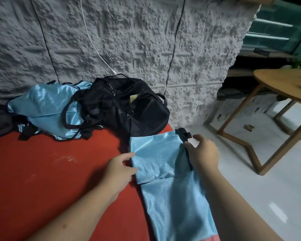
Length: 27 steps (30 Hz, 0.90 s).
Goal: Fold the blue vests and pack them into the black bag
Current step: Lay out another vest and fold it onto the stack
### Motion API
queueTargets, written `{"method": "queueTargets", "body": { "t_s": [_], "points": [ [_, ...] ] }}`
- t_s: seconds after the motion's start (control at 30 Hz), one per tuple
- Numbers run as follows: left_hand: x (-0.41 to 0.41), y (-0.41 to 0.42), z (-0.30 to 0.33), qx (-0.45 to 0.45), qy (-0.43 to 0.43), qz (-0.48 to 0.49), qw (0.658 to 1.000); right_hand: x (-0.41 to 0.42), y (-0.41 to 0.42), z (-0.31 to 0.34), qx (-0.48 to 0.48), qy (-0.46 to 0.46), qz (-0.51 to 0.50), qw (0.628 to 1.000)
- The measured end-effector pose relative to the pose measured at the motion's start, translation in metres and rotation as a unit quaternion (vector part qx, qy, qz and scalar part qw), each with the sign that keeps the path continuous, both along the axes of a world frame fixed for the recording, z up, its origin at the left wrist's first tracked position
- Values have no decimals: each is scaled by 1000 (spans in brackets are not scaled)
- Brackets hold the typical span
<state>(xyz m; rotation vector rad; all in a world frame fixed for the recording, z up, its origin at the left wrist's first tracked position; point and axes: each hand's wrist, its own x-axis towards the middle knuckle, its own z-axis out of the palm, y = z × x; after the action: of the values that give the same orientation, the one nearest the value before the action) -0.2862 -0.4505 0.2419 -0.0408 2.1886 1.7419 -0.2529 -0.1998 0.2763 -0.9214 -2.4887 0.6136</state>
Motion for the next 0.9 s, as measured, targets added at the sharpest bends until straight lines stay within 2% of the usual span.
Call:
{"method": "queueTargets", "body": {
  "t_s": [0.03,0.07,0.1,0.17,0.2,0.23,0.33,0.4,0.5,0.6,0.73,0.83,0.9],
  "points": [
    [-1,0,0,-23,23,-4,999,1,-3,2,35,42,18,998],
    [-2,0,0,-77,80,-5,994,1,-7,4,76,92,53,991],
    [-2,1,2,-156,165,-5,974,0,-12,5,113,116,99,982],
    [2,8,7,-280,354,-21,892,-5,-26,-2,168,48,191,966],
    [5,14,11,-314,410,-52,855,-7,-32,-9,171,-15,215,962],
    [6,21,15,-347,427,-101,829,-9,-35,-16,151,-73,220,961],
    [-1,34,5,-458,340,-235,787,-11,-30,-28,92,-151,204,963],
    [-6,34,-3,-497,290,-258,776,-12,-24,-30,78,-155,201,964],
    [-7,27,-12,-512,246,-252,784,-12,-19,-37,66,-167,205,962],
    [-7,22,-18,-507,210,-235,803,-12,-19,-48,100,-176,205,958],
    [-8,16,-21,-504,201,-225,809,-11,-23,-55,142,-191,191,952],
    [-7,12,-20,-505,205,-225,808,-12,-27,-51,145,-200,184,951],
    [-11,9,-18,-485,198,-229,820,-14,-32,-45,142,-188,180,955]
  ]
}}
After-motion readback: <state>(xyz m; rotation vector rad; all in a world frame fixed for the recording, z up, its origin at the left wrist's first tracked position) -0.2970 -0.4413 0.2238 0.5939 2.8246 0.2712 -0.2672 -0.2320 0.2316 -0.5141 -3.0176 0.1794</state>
